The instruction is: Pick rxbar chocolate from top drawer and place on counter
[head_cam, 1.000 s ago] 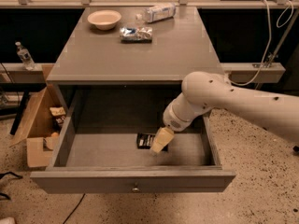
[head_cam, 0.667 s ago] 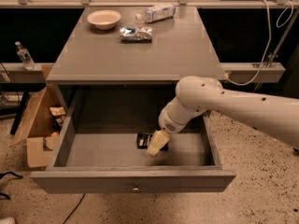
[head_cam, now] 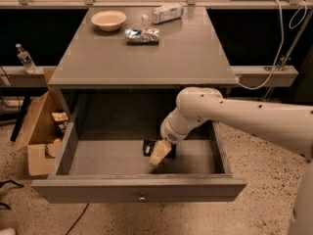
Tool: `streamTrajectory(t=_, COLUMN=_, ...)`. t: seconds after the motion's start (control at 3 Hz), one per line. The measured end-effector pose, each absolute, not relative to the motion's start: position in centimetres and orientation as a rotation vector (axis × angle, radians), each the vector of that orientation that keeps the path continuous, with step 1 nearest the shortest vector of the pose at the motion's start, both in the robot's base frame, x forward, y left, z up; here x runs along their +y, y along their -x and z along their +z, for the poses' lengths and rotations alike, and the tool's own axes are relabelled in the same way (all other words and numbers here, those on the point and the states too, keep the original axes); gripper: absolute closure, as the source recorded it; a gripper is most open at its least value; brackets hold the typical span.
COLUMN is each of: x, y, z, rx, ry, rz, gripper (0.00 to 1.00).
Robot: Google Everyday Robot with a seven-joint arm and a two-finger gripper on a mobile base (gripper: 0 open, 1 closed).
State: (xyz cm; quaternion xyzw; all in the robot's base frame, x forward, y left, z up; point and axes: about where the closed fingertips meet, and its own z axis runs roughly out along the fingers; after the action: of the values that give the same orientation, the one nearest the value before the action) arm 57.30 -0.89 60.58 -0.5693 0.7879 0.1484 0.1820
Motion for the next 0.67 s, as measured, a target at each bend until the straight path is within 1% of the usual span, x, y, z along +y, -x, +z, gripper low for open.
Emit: streamTrajectory(t=0.67, x=-1.81, y=-57.62, z=59.63, rx=2.222, ry=1.588, rz=0.336, gripper=0.0)
